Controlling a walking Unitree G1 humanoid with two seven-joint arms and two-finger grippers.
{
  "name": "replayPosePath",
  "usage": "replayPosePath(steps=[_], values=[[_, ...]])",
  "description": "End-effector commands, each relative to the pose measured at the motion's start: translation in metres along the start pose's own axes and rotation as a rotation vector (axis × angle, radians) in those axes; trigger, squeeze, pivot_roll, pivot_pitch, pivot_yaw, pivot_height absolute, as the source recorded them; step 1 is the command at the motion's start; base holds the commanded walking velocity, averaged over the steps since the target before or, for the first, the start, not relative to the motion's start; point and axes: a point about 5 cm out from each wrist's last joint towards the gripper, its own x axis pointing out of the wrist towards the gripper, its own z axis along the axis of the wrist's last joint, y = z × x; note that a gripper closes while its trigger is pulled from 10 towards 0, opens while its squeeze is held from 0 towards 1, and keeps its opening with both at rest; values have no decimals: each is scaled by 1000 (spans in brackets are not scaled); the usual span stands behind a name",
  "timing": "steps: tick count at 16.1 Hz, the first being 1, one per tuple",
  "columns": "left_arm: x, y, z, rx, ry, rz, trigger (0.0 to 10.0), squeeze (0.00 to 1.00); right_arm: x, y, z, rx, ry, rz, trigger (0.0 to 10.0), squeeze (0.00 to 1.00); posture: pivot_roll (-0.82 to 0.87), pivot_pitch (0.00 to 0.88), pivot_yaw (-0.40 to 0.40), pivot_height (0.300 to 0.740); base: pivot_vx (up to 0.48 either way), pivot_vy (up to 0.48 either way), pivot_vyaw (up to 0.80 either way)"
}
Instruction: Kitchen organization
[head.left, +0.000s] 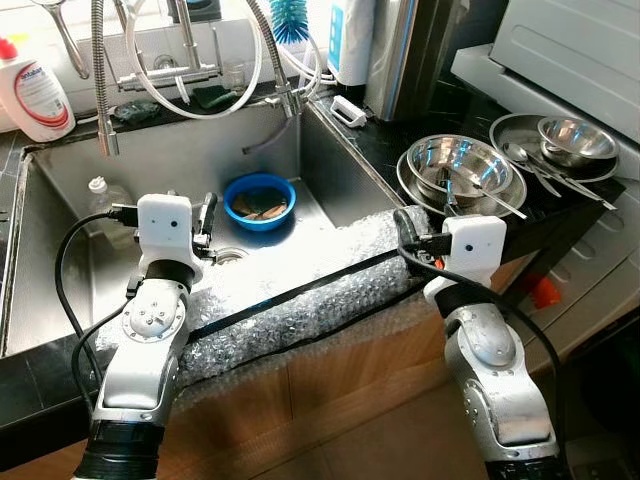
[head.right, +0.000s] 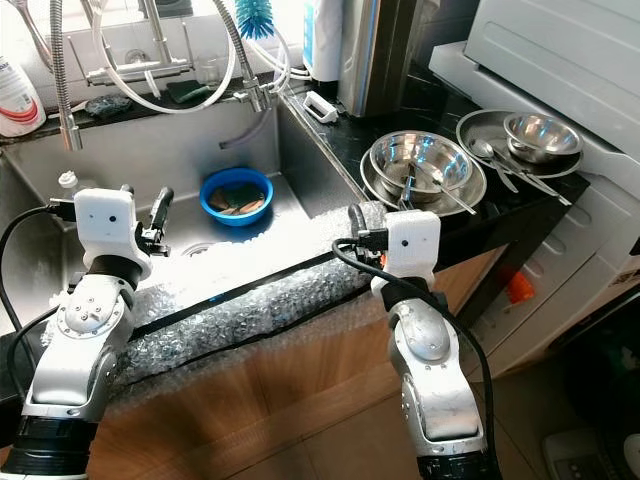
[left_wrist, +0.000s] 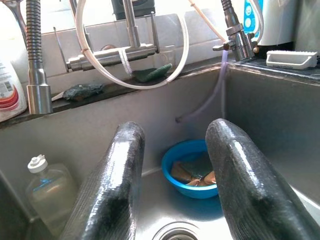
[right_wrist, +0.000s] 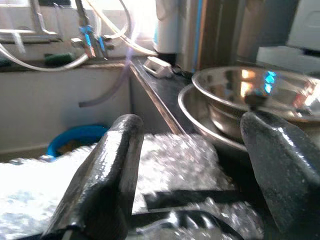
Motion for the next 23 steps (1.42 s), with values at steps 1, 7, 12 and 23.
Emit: replayPosePath(steps=[1, 7, 12, 23], values=[[0, 0, 4, 14, -23, -2, 10000, 0, 0, -3, -5, -5, 33, -28, 10000, 0, -9, 84, -8, 740, 0, 0, 0], [0, 0, 5, 14, -29, -2, 10000, 0, 0, -10, -3, 5, 18, -96, 10000, 0, -8, 80, -10, 740, 0, 0, 0], [0, 0, 6, 7, -39, 0, 10000, 0, 3, -15, 3, 0, -16, -134, 10000, 0, -9, 81, -10, 740, 0, 0, 0], [0, 0, 7, 5, -44, 3, 10000, 0, 21, -14, 14, -25, -67, -120, 10000, 0, -11, 87, -8, 740, 0, 0, 0]])
